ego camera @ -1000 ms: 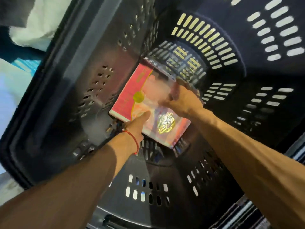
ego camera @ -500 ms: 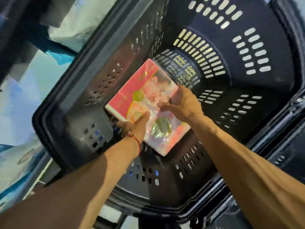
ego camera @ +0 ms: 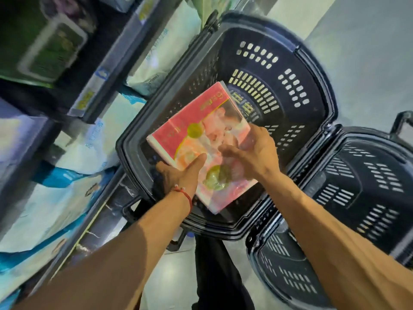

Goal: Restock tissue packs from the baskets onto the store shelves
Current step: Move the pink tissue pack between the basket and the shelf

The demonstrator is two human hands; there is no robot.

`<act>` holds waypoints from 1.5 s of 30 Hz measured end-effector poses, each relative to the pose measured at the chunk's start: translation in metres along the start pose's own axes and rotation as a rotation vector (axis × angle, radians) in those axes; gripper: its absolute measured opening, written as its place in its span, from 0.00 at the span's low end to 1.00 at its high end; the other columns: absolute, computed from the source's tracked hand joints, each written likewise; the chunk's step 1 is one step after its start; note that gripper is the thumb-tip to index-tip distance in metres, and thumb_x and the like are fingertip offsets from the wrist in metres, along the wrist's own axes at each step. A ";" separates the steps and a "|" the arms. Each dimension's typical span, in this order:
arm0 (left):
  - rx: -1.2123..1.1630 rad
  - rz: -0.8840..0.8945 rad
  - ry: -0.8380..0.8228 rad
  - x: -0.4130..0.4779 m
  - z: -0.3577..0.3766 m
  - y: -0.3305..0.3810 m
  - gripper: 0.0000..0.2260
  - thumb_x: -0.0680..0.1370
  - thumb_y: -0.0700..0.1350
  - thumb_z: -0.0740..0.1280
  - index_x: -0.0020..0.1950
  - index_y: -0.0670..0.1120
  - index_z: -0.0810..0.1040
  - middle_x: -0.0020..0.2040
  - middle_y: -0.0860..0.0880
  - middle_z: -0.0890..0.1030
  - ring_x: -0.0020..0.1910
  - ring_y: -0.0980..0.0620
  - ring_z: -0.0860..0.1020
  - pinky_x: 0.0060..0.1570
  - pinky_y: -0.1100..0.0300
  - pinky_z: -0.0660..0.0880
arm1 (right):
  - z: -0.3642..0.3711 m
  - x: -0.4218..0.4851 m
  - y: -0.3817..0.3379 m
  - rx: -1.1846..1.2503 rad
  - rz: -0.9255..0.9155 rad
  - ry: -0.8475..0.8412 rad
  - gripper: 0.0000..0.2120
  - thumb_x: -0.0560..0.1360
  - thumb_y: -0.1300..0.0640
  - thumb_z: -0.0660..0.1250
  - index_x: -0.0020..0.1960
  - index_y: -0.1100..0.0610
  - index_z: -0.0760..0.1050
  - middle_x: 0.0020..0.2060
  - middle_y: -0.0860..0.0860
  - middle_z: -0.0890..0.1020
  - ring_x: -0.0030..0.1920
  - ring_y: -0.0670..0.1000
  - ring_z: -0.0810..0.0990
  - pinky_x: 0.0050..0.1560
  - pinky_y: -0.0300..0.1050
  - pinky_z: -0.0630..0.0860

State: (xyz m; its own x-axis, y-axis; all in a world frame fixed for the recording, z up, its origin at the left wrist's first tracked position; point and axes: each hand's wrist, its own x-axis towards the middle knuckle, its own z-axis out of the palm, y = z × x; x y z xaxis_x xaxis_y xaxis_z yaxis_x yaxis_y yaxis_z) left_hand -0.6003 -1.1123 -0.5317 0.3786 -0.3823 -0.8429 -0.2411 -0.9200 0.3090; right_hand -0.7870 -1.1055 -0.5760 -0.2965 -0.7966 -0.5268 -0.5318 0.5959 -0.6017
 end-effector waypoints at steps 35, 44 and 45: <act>-0.746 0.437 -0.214 -0.327 -0.313 -0.191 0.33 0.58 0.51 0.86 0.60 0.46 0.84 0.53 0.45 0.87 0.52 0.43 0.86 0.55 0.44 0.82 | -0.087 -0.497 -0.168 0.218 -0.485 0.047 0.13 0.80 0.44 0.73 0.64 0.42 0.81 0.56 0.44 0.86 0.58 0.50 0.85 0.59 0.58 0.81; -1.043 0.296 -0.118 -0.420 -0.364 -0.253 0.42 0.50 0.61 0.87 0.61 0.47 0.84 0.54 0.46 0.87 0.52 0.42 0.86 0.56 0.42 0.82 | -0.082 -0.630 -0.182 0.580 -0.285 0.077 0.45 0.71 0.41 0.82 0.80 0.50 0.64 0.75 0.48 0.73 0.74 0.48 0.74 0.75 0.54 0.72; -1.079 0.294 -0.118 -0.425 -0.364 -0.258 0.44 0.48 0.63 0.86 0.61 0.48 0.84 0.55 0.45 0.87 0.53 0.41 0.85 0.57 0.41 0.81 | -0.078 -0.639 -0.186 0.665 -0.279 0.014 0.44 0.70 0.42 0.82 0.79 0.49 0.64 0.73 0.48 0.76 0.72 0.48 0.77 0.73 0.55 0.75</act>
State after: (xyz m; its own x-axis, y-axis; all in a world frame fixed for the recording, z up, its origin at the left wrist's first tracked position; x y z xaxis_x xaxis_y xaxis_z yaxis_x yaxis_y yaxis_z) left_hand -0.3735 -0.7436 -0.0924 0.3336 -0.6386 -0.6935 0.6140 -0.4110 0.6738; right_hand -0.5610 -0.7152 -0.0805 -0.2326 -0.9267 -0.2953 0.0054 0.3023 -0.9532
